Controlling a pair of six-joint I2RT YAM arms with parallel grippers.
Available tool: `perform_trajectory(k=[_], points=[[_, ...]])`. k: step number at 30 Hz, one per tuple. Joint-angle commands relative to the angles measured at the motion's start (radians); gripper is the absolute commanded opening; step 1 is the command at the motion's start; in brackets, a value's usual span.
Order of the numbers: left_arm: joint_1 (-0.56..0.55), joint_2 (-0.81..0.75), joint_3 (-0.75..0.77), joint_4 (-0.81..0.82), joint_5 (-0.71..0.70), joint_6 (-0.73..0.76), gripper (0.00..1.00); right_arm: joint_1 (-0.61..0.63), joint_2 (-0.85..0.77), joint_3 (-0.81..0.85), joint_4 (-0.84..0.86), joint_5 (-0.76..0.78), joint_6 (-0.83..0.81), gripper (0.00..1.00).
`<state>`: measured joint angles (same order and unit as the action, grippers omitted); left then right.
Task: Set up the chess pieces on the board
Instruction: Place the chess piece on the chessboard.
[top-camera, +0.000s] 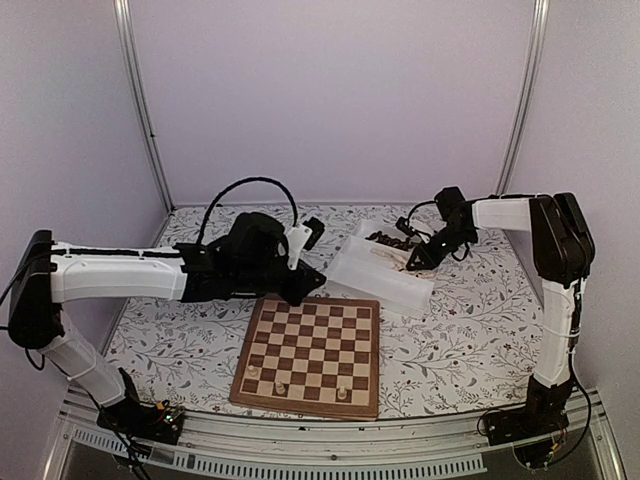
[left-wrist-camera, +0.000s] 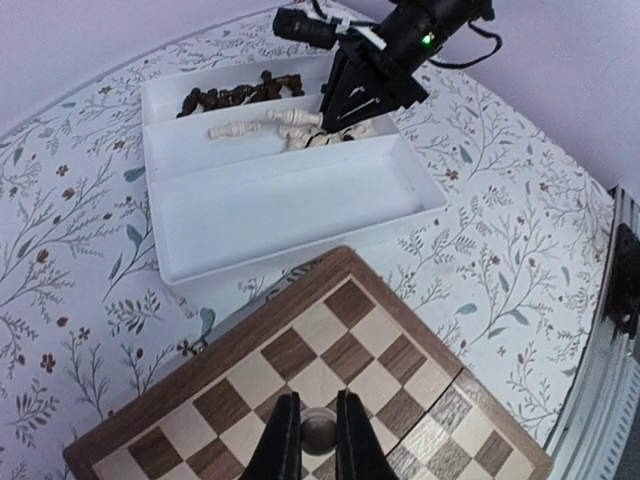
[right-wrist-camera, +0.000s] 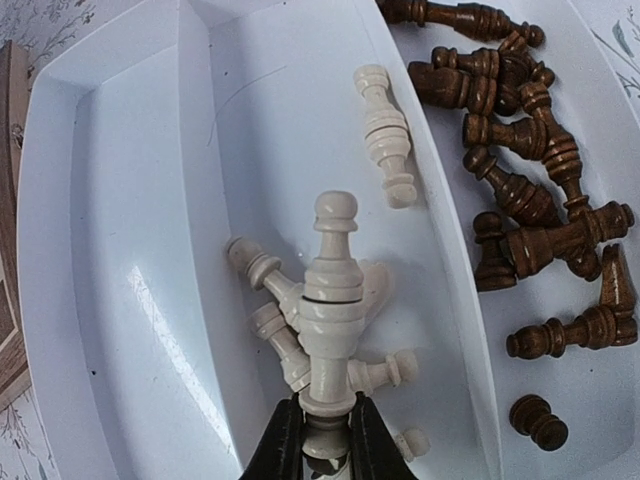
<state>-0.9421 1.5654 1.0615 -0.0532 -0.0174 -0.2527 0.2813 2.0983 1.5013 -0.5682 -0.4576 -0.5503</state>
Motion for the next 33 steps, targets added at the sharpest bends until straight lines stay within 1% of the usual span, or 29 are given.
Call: perform_trajectory(k=[1,4,7,10,15,25,33], points=[[-0.052,-0.139,-0.148,-0.097,-0.146,-0.016,0.02,0.004,-0.032,-0.016,0.03,-0.019,-0.009,0.08],[-0.083,-0.224,-0.244,-0.116,-0.167,-0.041,0.03,0.004,-0.031,-0.016,0.031,-0.02,-0.008,0.08],[-0.106,-0.291,-0.33,-0.129,-0.159,-0.046,0.03,0.003,-0.032,-0.016,0.034,-0.019,-0.009,0.08],[-0.123,-0.334,-0.386,-0.144,-0.147,-0.046,0.04,0.003,-0.032,-0.015,0.035,-0.016,-0.009,0.08],[-0.147,-0.361,-0.423,-0.151,-0.149,-0.055,0.04,0.004,-0.032,-0.013,0.035,-0.011,-0.009,0.09],[-0.186,-0.32,-0.435,-0.188,-0.15,-0.049,0.05,0.004,-0.035,-0.012,0.033,-0.015,-0.002,0.08],[-0.216,-0.315,-0.449,-0.211,-0.141,-0.061,0.05,0.003,-0.035,-0.01,0.031,-0.018,-0.002,0.09]])
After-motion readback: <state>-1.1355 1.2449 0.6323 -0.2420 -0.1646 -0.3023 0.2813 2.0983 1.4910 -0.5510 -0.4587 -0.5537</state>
